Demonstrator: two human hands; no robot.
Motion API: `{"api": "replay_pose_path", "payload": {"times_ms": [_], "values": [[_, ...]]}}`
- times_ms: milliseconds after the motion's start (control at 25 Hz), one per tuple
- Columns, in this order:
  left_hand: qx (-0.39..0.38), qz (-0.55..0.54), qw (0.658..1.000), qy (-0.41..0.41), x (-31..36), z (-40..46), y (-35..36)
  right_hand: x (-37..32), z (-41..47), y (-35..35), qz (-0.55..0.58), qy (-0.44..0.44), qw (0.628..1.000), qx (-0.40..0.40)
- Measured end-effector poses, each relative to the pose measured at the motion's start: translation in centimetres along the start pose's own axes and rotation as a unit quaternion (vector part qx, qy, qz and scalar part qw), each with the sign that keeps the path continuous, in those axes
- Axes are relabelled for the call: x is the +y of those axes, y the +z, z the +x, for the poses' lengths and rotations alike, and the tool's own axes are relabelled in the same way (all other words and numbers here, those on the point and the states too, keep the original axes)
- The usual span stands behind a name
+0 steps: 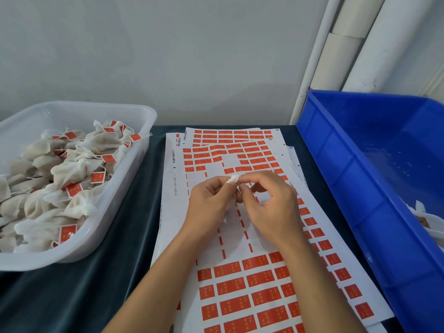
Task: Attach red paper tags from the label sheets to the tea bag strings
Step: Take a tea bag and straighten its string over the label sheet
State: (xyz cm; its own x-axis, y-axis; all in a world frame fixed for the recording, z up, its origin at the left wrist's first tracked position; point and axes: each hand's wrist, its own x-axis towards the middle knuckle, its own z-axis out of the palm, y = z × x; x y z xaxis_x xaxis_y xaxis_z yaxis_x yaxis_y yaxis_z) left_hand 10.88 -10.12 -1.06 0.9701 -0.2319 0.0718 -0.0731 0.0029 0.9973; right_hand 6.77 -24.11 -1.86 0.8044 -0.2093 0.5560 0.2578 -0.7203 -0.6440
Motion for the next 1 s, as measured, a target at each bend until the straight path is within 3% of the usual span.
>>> {"api": "replay_pose_path", "payload": {"times_ms": [440, 760, 1000], "values": [[0.008, 0.101, 0.995, 0.018, -0.5, -0.1, 0.5, 0.4, -0.1, -0.3, -0.085, -0.015, 0.996, -0.001], [-0.021, 0.103, 0.994, 0.021, -0.3, -0.1, 0.4, 0.1, 0.1, -0.1, -0.028, 0.041, 0.997, -0.063], [-0.008, 0.039, 0.999, -0.006, 0.1, -0.2, -0.1, -0.5, 0.1, 0.2, 0.079, 0.072, 0.993, -0.040]]}}
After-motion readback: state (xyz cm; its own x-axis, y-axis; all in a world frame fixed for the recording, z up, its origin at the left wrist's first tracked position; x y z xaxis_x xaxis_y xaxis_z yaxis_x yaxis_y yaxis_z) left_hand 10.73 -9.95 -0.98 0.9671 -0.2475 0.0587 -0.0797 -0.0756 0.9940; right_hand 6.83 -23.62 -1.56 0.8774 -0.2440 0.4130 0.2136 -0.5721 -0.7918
